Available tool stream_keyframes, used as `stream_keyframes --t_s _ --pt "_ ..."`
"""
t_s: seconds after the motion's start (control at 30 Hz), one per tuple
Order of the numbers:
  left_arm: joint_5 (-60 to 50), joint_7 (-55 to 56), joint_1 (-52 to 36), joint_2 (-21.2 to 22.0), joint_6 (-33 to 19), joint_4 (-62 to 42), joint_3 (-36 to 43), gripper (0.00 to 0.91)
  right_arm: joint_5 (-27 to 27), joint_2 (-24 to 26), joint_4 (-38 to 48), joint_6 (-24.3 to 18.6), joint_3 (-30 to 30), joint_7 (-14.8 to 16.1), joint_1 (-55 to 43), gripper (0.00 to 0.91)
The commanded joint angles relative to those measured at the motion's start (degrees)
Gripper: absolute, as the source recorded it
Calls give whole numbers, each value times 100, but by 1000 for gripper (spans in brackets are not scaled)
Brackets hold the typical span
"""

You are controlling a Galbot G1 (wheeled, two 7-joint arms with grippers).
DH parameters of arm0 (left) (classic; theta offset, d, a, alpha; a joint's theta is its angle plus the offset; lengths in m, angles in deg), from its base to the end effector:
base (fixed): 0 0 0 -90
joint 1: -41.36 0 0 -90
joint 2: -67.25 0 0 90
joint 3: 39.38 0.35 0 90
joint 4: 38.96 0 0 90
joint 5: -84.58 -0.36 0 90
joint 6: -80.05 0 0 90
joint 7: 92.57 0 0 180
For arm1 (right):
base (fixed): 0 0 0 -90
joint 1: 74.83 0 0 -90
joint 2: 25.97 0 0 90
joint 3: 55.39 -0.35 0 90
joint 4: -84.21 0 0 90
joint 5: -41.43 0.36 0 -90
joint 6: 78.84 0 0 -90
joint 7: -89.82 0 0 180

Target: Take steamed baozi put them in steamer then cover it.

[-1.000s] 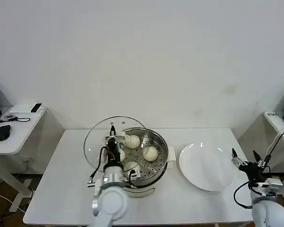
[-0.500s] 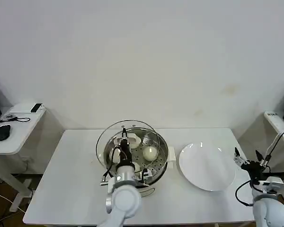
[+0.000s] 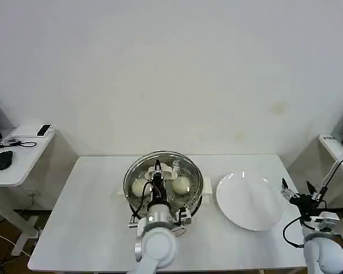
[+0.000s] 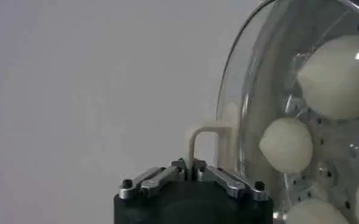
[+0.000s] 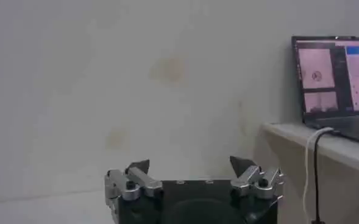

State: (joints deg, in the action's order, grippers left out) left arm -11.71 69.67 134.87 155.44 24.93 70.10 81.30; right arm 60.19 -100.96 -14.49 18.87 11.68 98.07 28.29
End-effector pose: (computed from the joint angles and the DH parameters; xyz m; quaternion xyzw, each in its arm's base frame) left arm 0.2775 -0.1662 -0.2553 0.0163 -0.7298 -0.6824 0.0383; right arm 0.2625 -0.2105 -0.3174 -0.0974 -0.9939 -0.0125 0.0493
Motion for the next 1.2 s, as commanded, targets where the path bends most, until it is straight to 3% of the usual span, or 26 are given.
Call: stream_keyframes --t_s 0.03,1.2 --pt "-27 -77 19 49 13 -44 65 0 -11 1 51 -10 3 2 -39 907" --pt "-33 16 18 63 -62 -214 111 0 -7 59 80 -26 -21 48 -24 907"
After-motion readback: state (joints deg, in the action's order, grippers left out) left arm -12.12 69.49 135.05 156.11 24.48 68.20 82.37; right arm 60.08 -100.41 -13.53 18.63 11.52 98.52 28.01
